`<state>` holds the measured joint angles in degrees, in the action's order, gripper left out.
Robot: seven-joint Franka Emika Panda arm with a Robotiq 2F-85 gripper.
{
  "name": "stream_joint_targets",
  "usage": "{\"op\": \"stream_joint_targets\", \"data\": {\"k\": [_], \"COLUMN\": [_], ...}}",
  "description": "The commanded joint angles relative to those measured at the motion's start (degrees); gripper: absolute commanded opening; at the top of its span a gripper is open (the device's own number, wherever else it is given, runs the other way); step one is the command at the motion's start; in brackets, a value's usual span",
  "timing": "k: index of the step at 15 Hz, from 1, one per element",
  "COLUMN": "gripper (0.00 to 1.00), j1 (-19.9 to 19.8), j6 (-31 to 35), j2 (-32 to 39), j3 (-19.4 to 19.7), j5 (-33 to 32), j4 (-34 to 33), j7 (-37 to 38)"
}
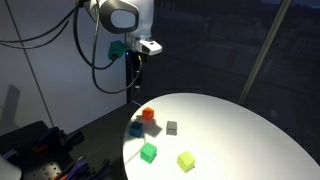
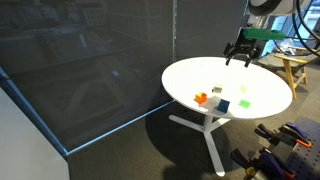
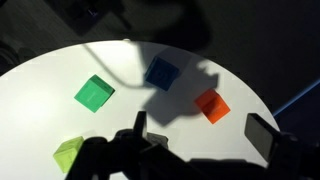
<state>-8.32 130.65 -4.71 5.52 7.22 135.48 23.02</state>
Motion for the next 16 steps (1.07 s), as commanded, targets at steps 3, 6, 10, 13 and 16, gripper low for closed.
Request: {"op": "stream_joint_targets", "data": {"k": [3,6,10,13,16], "gripper": [1.00,1.00,1.00,1.00,1.00], "j1": [0.25,0.15,-0.23,-0.52,-1.01], "j6": [-0.12,0.69,1.36,1.65,1.49], "j2": [0.00,0.11,0.83,1.63,2.63], "j3": [0.26,0.28,0.76,1.45,2.24], "j5": [-0.04,-0.09,0.43,0.41,0.33], "j4": [-0.21,-0.30,-1.31,-2.31,-3.61], "j7": [0.02,0.94,3.06,4.46,5.40]}}
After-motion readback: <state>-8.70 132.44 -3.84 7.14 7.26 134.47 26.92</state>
